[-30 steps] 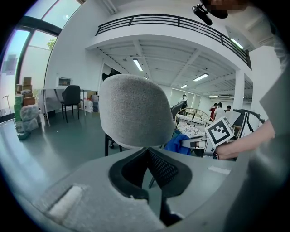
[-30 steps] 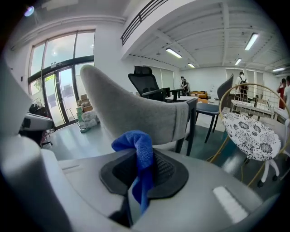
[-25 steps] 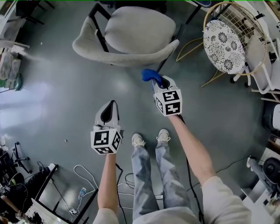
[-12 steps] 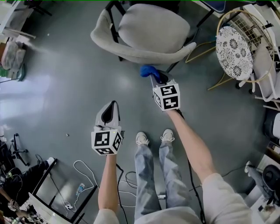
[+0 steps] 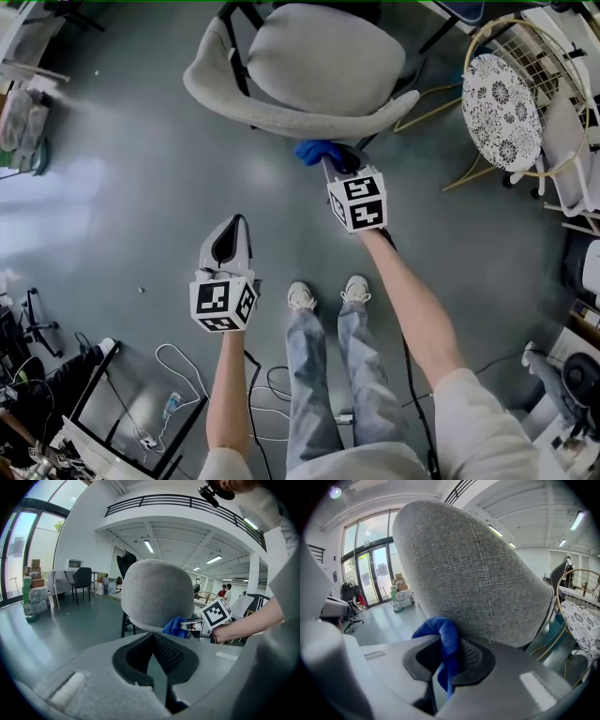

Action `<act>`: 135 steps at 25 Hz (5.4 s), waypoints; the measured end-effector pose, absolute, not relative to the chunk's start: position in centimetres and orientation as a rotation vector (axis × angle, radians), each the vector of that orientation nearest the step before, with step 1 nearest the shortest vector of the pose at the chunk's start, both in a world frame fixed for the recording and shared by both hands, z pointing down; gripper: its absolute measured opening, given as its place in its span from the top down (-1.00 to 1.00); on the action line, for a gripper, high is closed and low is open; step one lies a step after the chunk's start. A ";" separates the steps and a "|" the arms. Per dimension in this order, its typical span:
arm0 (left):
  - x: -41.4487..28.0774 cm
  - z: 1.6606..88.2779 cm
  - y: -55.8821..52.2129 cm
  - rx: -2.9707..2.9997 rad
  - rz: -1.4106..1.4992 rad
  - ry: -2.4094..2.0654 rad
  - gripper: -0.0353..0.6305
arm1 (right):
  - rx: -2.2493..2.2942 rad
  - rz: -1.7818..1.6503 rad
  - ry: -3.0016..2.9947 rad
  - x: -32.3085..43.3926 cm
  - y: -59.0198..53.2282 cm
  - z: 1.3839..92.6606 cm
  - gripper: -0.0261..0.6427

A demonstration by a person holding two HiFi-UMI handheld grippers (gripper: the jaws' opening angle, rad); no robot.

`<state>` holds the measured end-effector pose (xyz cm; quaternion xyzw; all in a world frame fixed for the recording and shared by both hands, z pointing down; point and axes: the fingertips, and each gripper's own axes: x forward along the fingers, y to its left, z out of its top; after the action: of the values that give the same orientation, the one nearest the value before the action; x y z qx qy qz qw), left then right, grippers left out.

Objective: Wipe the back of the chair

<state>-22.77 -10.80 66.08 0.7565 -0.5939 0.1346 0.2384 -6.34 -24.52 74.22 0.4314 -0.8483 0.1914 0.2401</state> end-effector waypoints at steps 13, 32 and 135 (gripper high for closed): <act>-16.7 66.6 -13.8 2.125 0.390 -1.546 0.88 | 1.216 0.535 -2.286 0.3 -25.8 75.1 0.78; -10.5 67.7 -16.4 2.145 0.430 -1.505 0.88 | 1.418 0.576 -2.186 12.7 -31.8 75.5 0.78; -10.8 29.0 -9.0 2.440 0.197 -1.593 0.88 | 1.678 0.261 -2.434 15.3 -10.5 28.0 0.79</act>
<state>-10.76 -9.00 28.99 0.8304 -0.5420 0.0671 0.1102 15.33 -10.53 28.04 0.5634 -0.8169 0.0876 0.0869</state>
